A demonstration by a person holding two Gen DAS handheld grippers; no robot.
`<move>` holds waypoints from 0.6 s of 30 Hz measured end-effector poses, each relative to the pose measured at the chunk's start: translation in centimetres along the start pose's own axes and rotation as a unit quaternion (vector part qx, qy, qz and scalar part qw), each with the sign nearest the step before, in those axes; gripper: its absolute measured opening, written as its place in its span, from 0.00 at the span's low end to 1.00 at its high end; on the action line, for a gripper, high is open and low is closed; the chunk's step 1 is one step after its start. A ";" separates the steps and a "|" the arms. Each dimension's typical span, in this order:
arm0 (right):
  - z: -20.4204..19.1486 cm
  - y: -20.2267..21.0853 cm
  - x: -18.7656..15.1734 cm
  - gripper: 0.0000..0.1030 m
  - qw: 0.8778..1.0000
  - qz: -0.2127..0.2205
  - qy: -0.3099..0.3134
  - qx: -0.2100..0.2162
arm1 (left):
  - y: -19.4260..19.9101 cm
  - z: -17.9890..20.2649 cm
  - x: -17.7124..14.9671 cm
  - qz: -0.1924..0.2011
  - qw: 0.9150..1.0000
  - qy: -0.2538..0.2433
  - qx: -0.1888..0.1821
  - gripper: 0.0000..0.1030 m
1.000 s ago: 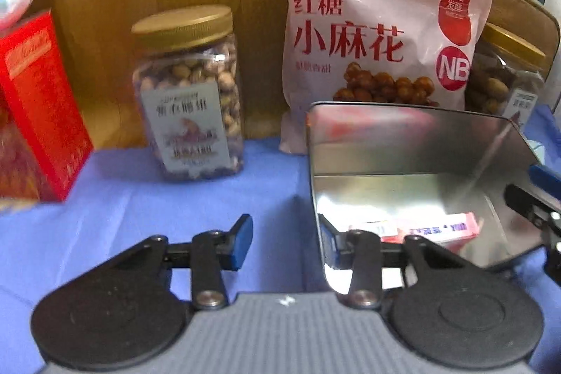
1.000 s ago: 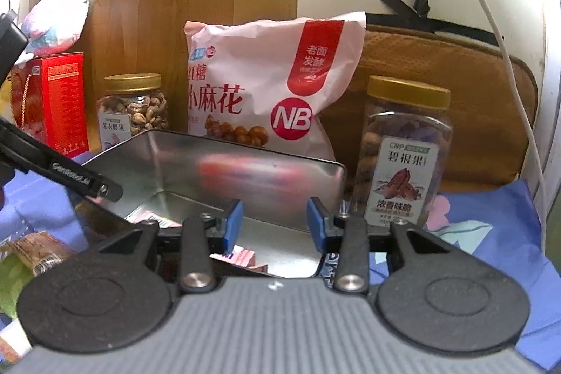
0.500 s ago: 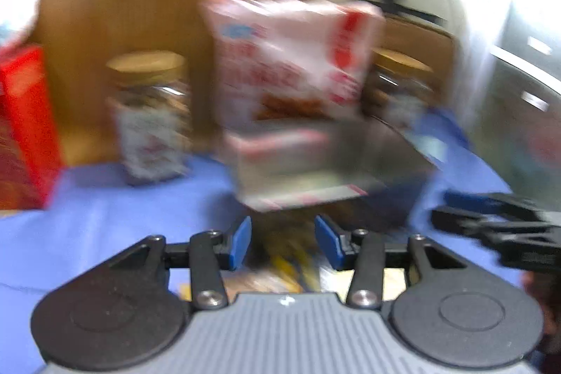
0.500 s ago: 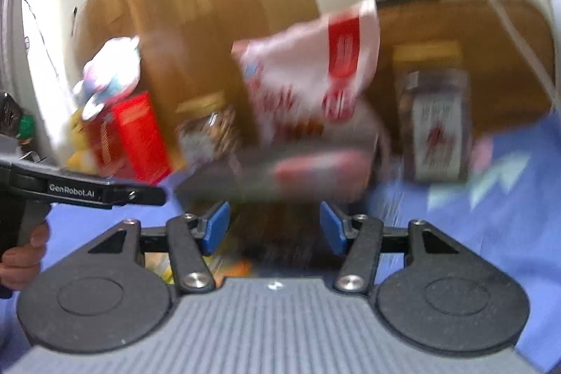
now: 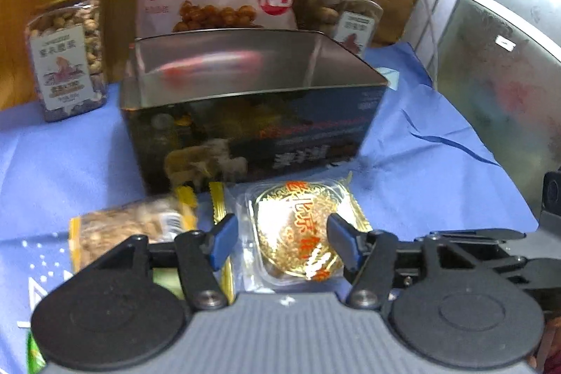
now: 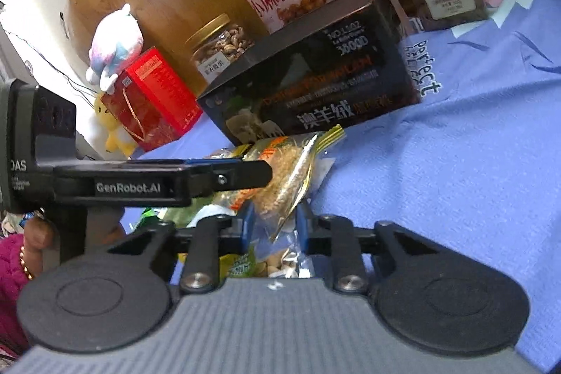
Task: Organize snacks
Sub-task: 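Move the left tool down to the round pastry packet, then grasp the pastry packet with the left tool and lower it into the tin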
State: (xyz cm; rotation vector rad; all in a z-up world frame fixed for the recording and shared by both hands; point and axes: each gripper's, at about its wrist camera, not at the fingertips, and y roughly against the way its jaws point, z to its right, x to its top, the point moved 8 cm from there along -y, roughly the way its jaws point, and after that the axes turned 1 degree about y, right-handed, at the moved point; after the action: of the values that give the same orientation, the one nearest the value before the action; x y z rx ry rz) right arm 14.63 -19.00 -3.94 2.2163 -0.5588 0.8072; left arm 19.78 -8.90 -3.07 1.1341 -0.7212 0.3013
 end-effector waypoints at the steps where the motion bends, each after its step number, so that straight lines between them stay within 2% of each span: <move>1: 0.2 0.5 -0.1 0.27 1.000 0.003 -0.002 -0.002 | 0.1 0.5 -0.3 -0.001 1.000 -0.002 -0.005 0.55; 6: 2.0 3.5 -1.0 0.27 0.999 0.029 -0.026 -0.022 | -0.7 4.2 -0.9 -0.011 0.999 -0.034 -0.035 0.60; 11: 3.3 7.4 -2.7 0.33 0.997 0.045 -0.015 -0.055 | -1.0 8.5 -2.1 -0.021 0.994 -0.083 -0.070 0.63; 13: 3.6 8.6 -3.2 0.41 0.996 0.049 -0.003 -0.068 | -0.7 9.5 -2.4 -0.028 0.991 -0.091 -0.089 0.64; 15: 3.8 9.6 -3.5 0.58 0.994 0.059 0.017 -0.093 | 0.0 9.9 -2.4 -0.029 0.990 -0.093 -0.104 0.65; 16: 3.8 10.0 -3.5 0.62 0.992 0.067 0.028 -0.103 | 0.5 9.7 -2.1 -0.021 0.991 -0.087 -0.105 0.66; 18: 3.5 10.5 -3.5 0.78 0.988 0.078 0.055 -0.118 | 1.0 8.7 -1.2 -0.006 0.993 -0.064 -0.100 0.69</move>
State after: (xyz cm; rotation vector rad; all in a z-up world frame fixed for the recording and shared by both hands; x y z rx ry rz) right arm 7.32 -27.93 -3.38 1.9179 -0.7413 0.8880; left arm 15.12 -16.12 -1.10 0.9719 -0.8373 0.1425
